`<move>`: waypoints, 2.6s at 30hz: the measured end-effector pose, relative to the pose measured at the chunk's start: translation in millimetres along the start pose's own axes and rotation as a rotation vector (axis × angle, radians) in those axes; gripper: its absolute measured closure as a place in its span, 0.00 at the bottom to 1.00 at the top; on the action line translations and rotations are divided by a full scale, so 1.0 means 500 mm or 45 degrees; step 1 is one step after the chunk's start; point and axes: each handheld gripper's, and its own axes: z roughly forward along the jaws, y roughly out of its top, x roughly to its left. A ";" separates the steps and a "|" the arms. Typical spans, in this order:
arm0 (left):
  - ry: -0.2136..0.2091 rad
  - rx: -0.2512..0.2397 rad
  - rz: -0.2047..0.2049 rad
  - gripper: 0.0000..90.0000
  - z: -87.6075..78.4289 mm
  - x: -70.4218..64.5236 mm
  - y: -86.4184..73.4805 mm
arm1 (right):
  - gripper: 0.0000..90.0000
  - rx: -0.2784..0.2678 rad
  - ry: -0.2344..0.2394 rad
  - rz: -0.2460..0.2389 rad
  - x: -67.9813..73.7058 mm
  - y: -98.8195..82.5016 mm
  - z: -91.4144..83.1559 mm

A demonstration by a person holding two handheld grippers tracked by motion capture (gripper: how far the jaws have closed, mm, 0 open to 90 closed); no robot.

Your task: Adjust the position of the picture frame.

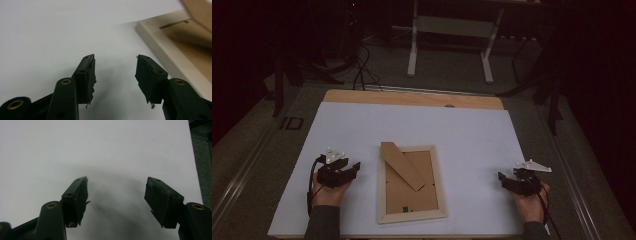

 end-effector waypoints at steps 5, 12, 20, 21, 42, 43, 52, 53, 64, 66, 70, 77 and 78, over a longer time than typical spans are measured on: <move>-0.021 -0.035 0.040 0.52 -0.009 -0.012 0.002 | 0.38 0.008 0.021 -0.003 0.006 0.002 0.003; -0.066 -0.039 0.089 0.53 -0.014 -0.024 0.004 | 0.41 -0.013 0.061 -0.007 0.017 0.009 0.002; -0.147 -0.033 0.155 0.58 -0.018 -0.042 0.007 | 0.49 -0.003 0.069 -0.054 0.032 0.014 0.005; -0.161 -0.030 0.165 0.58 -0.017 -0.044 0.007 | 0.49 -0.003 0.069 -0.054 0.032 0.014 0.005; -0.283 0.016 0.265 0.62 -0.028 -0.086 0.003 | 0.85 -0.090 0.291 -0.199 0.129 0.087 0.011; -0.292 0.023 0.272 0.63 -0.029 -0.087 0.001 | 0.86 -0.091 0.294 -0.212 0.137 0.090 0.013; -0.358 0.064 0.293 0.72 -0.029 -0.090 -0.017 | 1.00 -0.062 0.343 -0.258 0.188 0.109 0.035; -0.366 0.068 0.289 0.73 -0.028 -0.089 -0.019 | 1.00 -0.059 0.365 -0.254 0.192 0.109 0.036; -0.425 0.156 0.370 0.87 -0.019 -0.106 -0.039 | 1.00 -0.017 0.471 -0.248 0.231 0.093 0.046; -0.432 0.167 0.371 0.89 -0.017 -0.108 -0.042 | 1.00 -0.015 0.481 -0.251 0.234 0.090 0.046; -0.435 0.185 0.378 0.97 -0.017 -0.110 -0.046 | 1.00 -0.004 0.495 -0.270 0.246 0.078 0.045; -0.410 0.231 0.420 1.00 -0.014 -0.116 -0.051 | 0.97 -0.014 0.536 -0.260 0.245 0.075 0.030; -0.413 0.232 0.420 1.00 -0.015 -0.116 -0.051 | 0.97 -0.014 0.536 -0.260 0.245 0.075 0.030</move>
